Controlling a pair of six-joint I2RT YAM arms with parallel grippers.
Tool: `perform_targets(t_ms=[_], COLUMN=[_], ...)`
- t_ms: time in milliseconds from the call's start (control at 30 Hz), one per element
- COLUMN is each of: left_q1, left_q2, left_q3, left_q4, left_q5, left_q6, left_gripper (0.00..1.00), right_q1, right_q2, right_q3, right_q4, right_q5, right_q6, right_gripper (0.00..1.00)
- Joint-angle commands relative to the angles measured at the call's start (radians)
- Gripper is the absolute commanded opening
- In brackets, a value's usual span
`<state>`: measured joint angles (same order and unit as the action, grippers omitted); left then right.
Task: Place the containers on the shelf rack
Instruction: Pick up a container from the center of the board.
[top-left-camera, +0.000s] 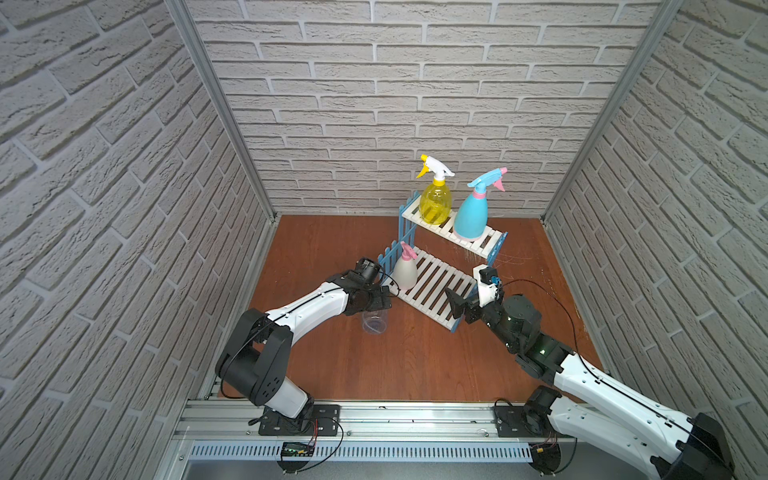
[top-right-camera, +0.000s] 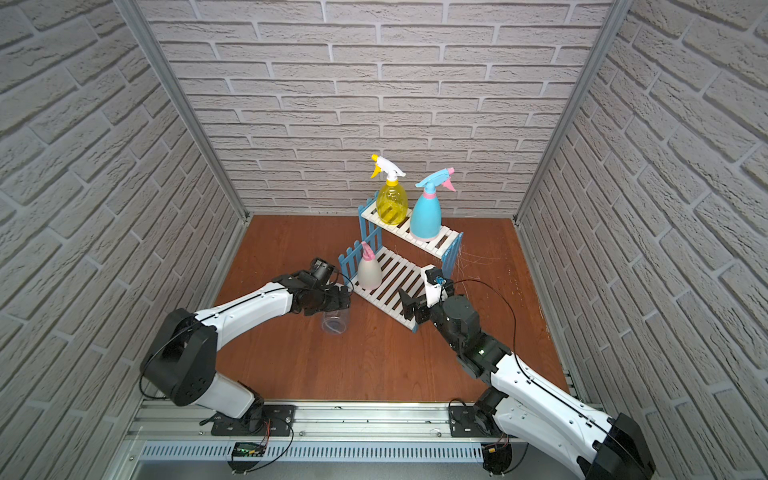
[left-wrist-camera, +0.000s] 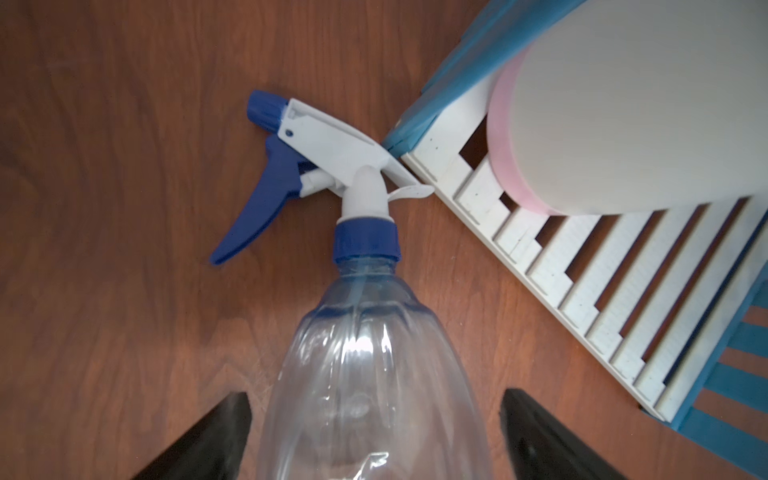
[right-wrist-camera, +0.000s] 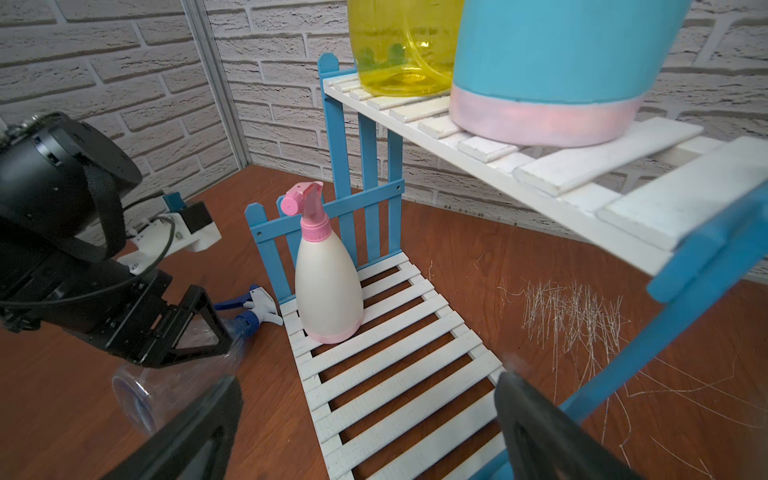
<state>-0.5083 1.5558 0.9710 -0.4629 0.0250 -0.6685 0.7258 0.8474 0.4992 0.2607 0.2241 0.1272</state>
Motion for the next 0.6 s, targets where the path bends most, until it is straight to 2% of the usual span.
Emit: perform_targets(t_ms=[0, 467, 567], left_q1=[-0.016, -0.046, -0.047], left_q2=[0.031, 0.027, 0.010], left_q3=[-0.016, -0.084, -0.096], left_q4=[0.013, 0.036, 0.045], left_q5=[0.024, 0.030, 0.015], left_q6=[-0.017, -0.024, -0.016], left_gripper=[0.98, 0.98, 0.94], right_q1=[-0.012, -0.031, -0.034], right_q2=[0.011, -0.023, -0.013], right_q3=[-0.013, -0.019, -0.001], right_q4=[0.089, 0.088, 0.087], right_q5=[-0.027, -0.031, -0.032], right_q6=[0.040, 0.110, 0.122], right_gripper=[0.99, 0.99, 0.99])
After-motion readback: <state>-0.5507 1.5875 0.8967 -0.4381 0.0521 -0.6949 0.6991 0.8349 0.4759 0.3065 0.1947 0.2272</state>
